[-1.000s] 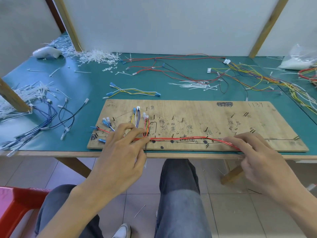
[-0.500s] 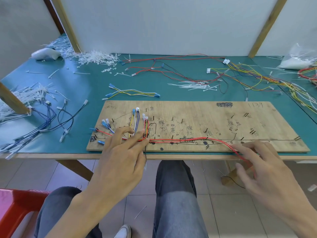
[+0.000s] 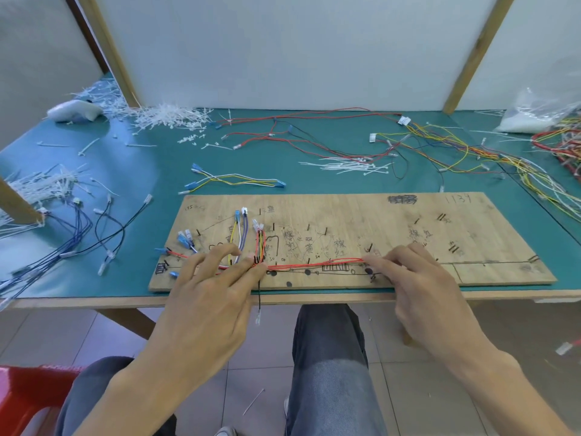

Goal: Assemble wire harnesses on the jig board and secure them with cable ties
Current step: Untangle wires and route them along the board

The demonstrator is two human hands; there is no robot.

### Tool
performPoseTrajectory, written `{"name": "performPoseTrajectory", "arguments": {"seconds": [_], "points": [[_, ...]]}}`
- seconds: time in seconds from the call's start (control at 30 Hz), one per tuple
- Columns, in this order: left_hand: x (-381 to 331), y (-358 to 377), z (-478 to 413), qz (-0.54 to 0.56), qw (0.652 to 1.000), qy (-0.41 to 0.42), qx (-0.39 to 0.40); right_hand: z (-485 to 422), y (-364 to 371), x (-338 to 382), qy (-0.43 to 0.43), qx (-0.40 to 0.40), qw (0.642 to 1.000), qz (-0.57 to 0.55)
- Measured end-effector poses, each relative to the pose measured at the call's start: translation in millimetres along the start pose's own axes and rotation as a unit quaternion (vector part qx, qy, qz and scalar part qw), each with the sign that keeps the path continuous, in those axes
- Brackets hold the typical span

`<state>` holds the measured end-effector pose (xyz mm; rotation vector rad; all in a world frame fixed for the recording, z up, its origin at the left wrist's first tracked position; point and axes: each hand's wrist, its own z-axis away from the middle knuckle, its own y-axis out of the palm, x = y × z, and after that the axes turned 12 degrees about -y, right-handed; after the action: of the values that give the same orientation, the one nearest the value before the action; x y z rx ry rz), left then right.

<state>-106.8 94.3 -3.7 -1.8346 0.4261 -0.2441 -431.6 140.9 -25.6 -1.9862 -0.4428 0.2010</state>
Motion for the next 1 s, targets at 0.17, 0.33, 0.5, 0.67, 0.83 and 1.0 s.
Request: {"name": "performPoseTrajectory", "arguments": {"seconds": [0.17, 0.33, 0.5, 0.67, 0.83, 1.0], "points": [[0, -6, -6, 0.031, 0.999, -0.024, 0.032, 2, -20, 0, -0.013, 0.011, 1.0, 0.022], [-10, -21, -38, -0.013, 0.999, -0.032, -0.04, 5, -35, -8, 0.019, -0.004, 1.0, -0.017], [-49, -19, -108, 0.053, 0.998, -0.017, 0.02, -18, -45, -41, 0.131, -0.093, 0.978, -0.131], [-83, 14, -189, 0.018, 0.979, 0.005, 0.204, -83, -44, -116, 0.269, -0.141, 0.928, -0.214], [-87, 33, -223, 0.039, 0.957, 0.005, 0.287, -179, -24, -203, 0.292, -0.13, 0.924, -0.211], [-88, 43, -230, 0.037, 0.946, -0.007, 0.323, -267, 11, -256, 0.226, 0.016, 0.961, -0.156]]}}
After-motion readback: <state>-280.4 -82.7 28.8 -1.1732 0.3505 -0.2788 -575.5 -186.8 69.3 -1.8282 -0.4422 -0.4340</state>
